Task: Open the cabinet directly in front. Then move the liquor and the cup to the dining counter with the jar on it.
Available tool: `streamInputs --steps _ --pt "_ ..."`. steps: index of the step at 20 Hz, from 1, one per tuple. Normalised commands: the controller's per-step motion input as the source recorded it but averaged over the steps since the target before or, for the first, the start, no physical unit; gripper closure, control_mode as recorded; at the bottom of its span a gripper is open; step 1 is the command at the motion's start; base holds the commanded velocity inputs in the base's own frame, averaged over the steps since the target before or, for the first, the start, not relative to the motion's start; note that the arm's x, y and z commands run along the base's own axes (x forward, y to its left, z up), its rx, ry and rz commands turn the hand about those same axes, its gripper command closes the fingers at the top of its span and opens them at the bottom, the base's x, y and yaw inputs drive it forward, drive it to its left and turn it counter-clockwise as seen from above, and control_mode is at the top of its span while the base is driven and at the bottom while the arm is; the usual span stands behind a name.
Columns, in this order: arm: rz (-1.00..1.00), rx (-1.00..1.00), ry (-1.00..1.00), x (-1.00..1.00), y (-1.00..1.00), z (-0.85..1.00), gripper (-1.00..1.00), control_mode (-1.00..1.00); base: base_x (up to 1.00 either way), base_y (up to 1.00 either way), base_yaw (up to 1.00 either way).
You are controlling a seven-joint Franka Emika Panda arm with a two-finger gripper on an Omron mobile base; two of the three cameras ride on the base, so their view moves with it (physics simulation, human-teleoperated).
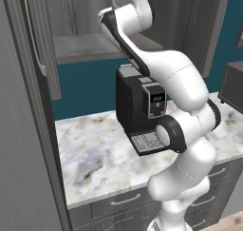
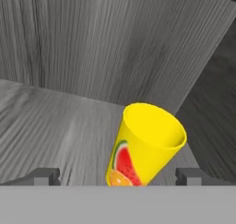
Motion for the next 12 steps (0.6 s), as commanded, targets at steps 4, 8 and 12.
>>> streamInputs --steps 4,8,12 --pt "0.0 0.0 0.04 0.26 0.0 0.0 -1.0 -1.0 0.0 0.0 0.0" --pt "0.0 0.0 0.08 0.3 0.0 0.0 -1.0 -1.0 0.0 0.0 0.0" --pt "-0.01 0.0 0.11 0.35 0.0 0.0 -1.0 -1.0 0.0 0.0 0.0"
